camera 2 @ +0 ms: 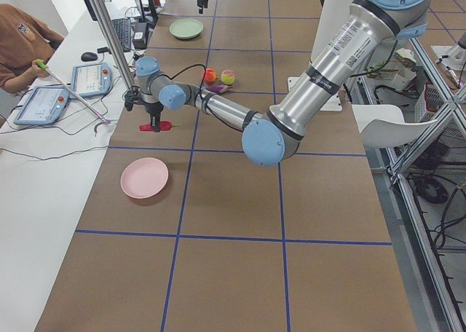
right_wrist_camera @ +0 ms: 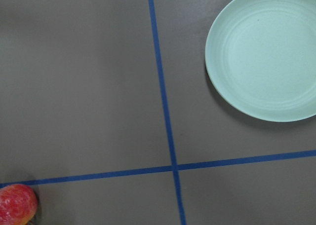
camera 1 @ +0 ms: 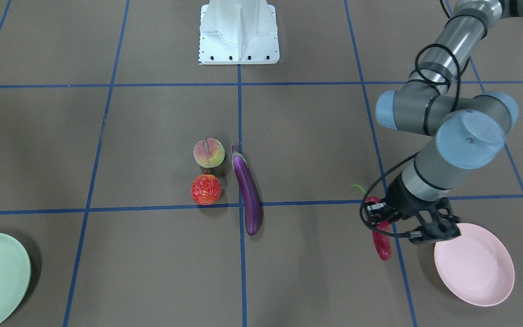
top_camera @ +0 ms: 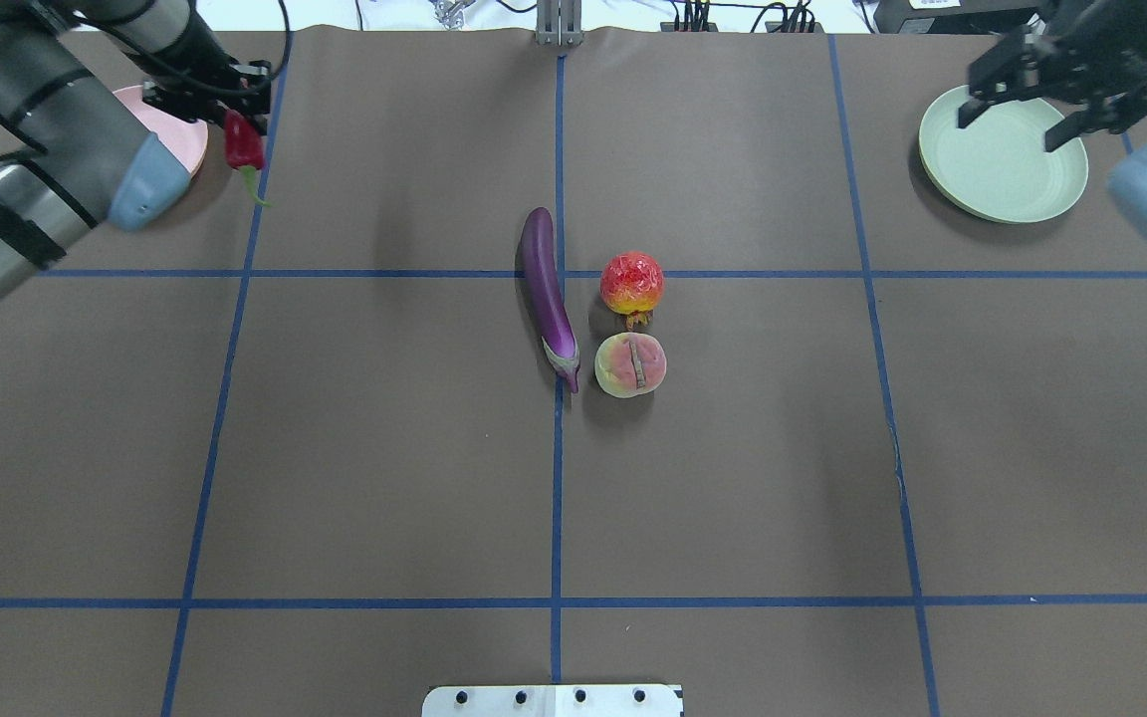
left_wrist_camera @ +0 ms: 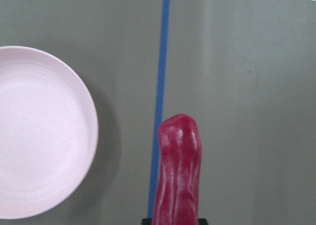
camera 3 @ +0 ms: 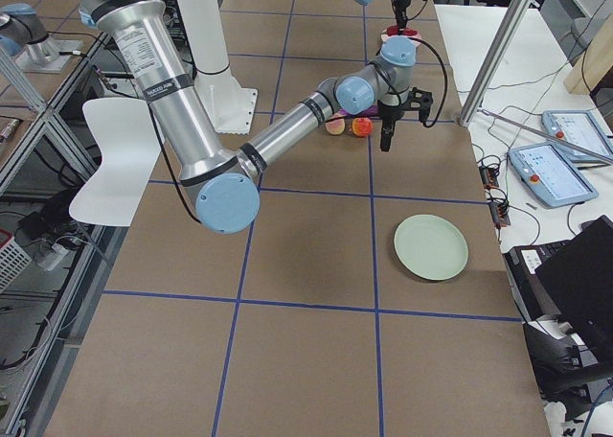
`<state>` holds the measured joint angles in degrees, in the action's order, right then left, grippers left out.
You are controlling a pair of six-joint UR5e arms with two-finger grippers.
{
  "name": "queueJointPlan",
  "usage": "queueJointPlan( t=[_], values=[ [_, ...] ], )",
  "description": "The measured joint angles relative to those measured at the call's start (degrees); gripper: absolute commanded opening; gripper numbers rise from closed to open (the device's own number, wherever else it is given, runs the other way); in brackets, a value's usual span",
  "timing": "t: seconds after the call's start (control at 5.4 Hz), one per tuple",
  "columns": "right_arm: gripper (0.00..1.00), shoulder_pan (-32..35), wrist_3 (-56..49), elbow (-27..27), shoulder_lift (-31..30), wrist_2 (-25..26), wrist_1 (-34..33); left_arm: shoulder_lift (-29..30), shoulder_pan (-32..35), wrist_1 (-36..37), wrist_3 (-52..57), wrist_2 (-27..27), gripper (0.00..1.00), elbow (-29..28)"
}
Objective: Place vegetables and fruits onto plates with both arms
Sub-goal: 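Carry chili onto pink plate with left gripper while right arm reaches out, then lower the right gripper over the red pomegranate and grasp it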
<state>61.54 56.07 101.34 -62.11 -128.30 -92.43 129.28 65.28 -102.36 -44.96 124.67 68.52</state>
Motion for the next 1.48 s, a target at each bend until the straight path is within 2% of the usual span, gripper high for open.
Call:
queueJointPlan(
  t=[0.37,0.74,0.93,1.11,1.48],
  values=[
    [0.99,-6.7,5.4,-5.2,7.0,3.9,0.1,3.2,2.8,-0.8,3.6,-4.5,0.00,-11.5],
    [0.99,-10.6,8.9,-9.6,9.7,7.5,3.7,4.7,1.7,-5.7,4.2,-9.8,0.00,-19.2],
    [0.99,-11.9,10.7,-11.4,9.9,7.9,6.3,4.7,0.4,-6.9,4.3,-13.0,0.80,-20.5],
    [0.99,-13.0,11.4,-12.9,10.5,8.6,7.6,4.3,-0.6,-8.8,5.2,-15.4,0.99,-20.8],
    [0.99,-15.2,12.5,-16.4,13.9,10.3,8.0,3.7,-0.4,-10.8,9.8,-16.6,1.00,-19.8]
  ],
)
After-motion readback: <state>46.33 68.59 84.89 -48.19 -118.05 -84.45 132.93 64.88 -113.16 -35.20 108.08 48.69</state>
